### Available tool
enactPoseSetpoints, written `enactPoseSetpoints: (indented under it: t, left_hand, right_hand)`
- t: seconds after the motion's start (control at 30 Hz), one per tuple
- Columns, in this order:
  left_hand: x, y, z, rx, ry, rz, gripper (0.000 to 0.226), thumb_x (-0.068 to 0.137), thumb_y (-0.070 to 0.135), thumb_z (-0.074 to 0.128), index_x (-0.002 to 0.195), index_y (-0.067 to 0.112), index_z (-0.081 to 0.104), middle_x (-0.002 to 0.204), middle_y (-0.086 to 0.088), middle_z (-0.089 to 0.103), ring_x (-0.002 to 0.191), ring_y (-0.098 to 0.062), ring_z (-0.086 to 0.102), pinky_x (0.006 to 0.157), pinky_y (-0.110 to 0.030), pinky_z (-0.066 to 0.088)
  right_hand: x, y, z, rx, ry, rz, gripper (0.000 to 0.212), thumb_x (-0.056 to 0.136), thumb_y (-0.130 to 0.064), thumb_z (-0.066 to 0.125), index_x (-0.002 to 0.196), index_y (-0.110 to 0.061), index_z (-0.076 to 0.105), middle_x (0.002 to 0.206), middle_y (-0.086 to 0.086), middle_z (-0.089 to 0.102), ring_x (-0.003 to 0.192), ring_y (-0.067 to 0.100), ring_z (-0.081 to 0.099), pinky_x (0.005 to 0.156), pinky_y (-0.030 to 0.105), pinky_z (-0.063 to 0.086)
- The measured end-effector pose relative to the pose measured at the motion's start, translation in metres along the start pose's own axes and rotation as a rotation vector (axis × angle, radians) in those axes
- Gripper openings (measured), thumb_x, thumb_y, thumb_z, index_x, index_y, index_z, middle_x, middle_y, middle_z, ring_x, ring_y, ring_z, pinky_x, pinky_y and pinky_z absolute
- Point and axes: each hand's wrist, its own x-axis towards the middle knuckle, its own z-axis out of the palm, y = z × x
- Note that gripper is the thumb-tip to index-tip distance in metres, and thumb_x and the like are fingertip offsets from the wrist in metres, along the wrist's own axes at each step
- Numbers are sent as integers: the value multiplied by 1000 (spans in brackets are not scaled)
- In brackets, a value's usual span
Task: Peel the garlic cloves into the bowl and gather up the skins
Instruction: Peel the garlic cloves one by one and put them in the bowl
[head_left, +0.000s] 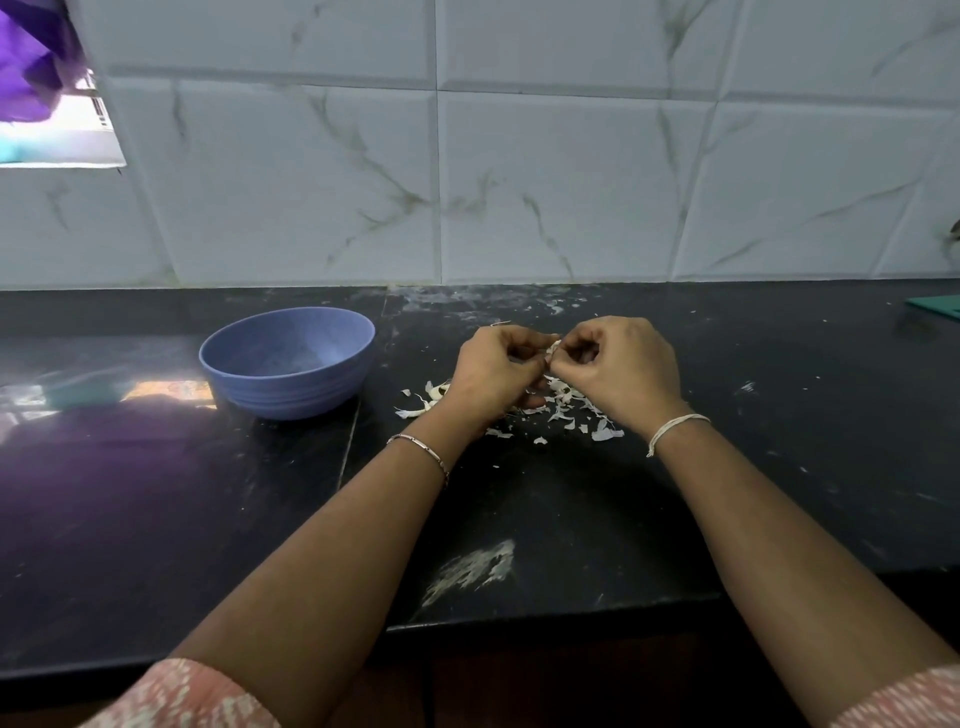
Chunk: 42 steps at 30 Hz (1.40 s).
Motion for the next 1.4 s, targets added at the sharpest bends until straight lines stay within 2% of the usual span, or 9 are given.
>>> enactPoseSetpoints:
  t: [0.27, 0.43, 0.57, 0.67, 0.77, 0.9, 1.17, 1.27, 1.4]
  left_hand:
    - [1, 1, -1, -33, 7, -5, 19, 90, 3, 66, 109, 2, 70, 85, -8, 68, 57, -9, 64, 54, -24, 56]
    - [-2, 4, -1, -118, -19, -30, 12, 90, 0, 64, 99, 6, 69, 84, -13, 65, 58, -12, 63, 52, -23, 54]
    - [-4, 5, -1, -210, -36, -58, 8, 88, 2, 68, 94, 9, 69, 88, -12, 65, 61, -10, 63, 56, -26, 58]
    - [-6, 6, -1, -250, -29, -69, 8, 90, 6, 68, 97, 8, 68, 85, -8, 68, 62, -10, 65, 57, -26, 59]
    - [-5, 8, -1, -280, -2, -80, 8, 94, 7, 63, 100, 6, 67, 82, -6, 69, 61, -11, 65, 55, -25, 58]
    - [-5, 9, -3, -312, 40, -86, 11, 94, 8, 62, 104, 3, 63, 82, -7, 69, 59, -12, 67, 53, -26, 58]
    - [-6, 10, -1, -257, 56, -66, 16, 90, 11, 68, 104, 5, 63, 89, -9, 69, 60, -14, 66, 51, -26, 56]
    - [-5, 10, -1, -244, 85, -40, 14, 91, 13, 68, 101, 4, 65, 88, -10, 69, 58, -13, 65, 50, -25, 54]
    - [-5, 11, -4, -361, 63, -84, 8, 91, 14, 68, 92, 7, 66, 82, -7, 72, 59, -13, 64, 52, -24, 55]
  right_hand:
    - [1, -1, 3, 40, 44, 4, 8, 76, -31, 69, 69, -29, 68, 54, -19, 52, 60, 4, 53, 56, 21, 40]
    - [6, 3, 10, 276, 35, 128, 16, 74, -27, 74, 61, -27, 65, 55, -13, 62, 54, 2, 57, 55, 21, 44]
    - [7, 4, 8, 589, 19, 219, 16, 73, -16, 79, 61, -21, 69, 60, -9, 66, 58, 3, 58, 58, 22, 47]
    - [7, 3, 7, 675, 25, 240, 10, 77, -12, 75, 67, -15, 72, 65, -3, 68, 63, 6, 60, 64, 23, 51]
    - [7, 4, 5, 733, 3, 237, 6, 83, -16, 74, 77, -13, 76, 74, 2, 72, 68, 5, 64, 68, 22, 52]
    - [6, 8, 6, 717, -84, 171, 10, 79, -17, 80, 86, -13, 76, 84, 5, 74, 76, 13, 68, 73, 24, 56]
    - [7, 7, 11, 636, -7, 160, 5, 82, -12, 76, 86, -15, 75, 83, -2, 74, 73, 8, 64, 67, 18, 53]
    - [8, 8, 13, 651, 3, 179, 7, 82, -11, 76, 85, -17, 75, 83, 2, 74, 76, 13, 68, 70, 24, 56]
    - [8, 8, 14, 717, 15, 183, 19, 83, -4, 74, 81, -24, 72, 86, 1, 75, 82, 19, 71, 77, 29, 58]
